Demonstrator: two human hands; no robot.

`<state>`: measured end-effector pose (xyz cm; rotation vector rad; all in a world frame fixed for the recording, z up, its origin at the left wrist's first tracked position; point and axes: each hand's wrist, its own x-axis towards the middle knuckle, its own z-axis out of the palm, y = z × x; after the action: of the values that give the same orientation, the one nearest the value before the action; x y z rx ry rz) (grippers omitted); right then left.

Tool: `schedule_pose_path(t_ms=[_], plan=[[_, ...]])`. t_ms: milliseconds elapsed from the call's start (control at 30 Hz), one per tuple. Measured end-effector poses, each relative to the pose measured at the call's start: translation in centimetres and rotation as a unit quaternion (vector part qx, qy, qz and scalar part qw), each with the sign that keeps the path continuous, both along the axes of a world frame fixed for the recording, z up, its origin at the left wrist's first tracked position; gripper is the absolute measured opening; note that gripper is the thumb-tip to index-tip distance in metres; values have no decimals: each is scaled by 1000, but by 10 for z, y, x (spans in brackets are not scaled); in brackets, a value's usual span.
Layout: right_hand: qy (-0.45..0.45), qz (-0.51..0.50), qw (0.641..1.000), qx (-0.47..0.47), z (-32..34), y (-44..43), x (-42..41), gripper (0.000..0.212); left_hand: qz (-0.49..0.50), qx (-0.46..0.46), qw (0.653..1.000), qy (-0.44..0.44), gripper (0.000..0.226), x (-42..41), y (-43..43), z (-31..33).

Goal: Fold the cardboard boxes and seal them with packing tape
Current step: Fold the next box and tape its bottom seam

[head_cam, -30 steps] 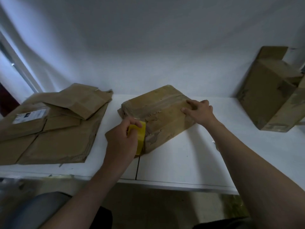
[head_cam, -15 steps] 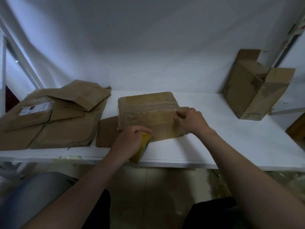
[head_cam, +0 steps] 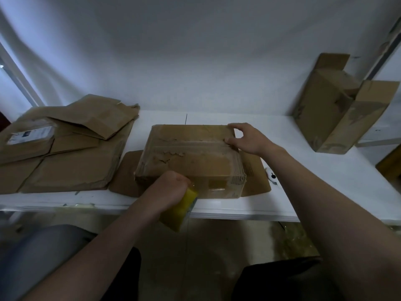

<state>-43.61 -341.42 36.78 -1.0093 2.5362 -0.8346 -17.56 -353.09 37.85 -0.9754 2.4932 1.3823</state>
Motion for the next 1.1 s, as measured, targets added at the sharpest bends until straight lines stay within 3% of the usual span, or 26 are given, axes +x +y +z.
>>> schedule_pose_path(t_ms=[100,300,467,633,733,900,967,1100], plan=[[-49,27,998,15,-5,-17,-16,67,2,8,1000,-3,25,-13,-3,-5],[-38,0,999,27,-14,-22,-50,67,59,15,998,15,20,-37,-11,-8],[29,-55,998,12,-21,-8,-52,58,101,55,991,66,55,-62,-26,6],[39,-72,997,15,-26,-6,-29,54,126,22,989,74,35,-58,-46,12],[26,-77,996,20,-24,-7,-12,54,143,20,986,80,40,-41,-54,15],[-18,-75,997,4,-15,-5,23,71,155,7,969,190,31,2,-40,6],[20,-63,997,39,-21,1,42,62,150,4,959,242,32,13,-33,-2],[88,-111,989,32,-33,13,80,60,153,10,955,255,35,22,-39,-10]])
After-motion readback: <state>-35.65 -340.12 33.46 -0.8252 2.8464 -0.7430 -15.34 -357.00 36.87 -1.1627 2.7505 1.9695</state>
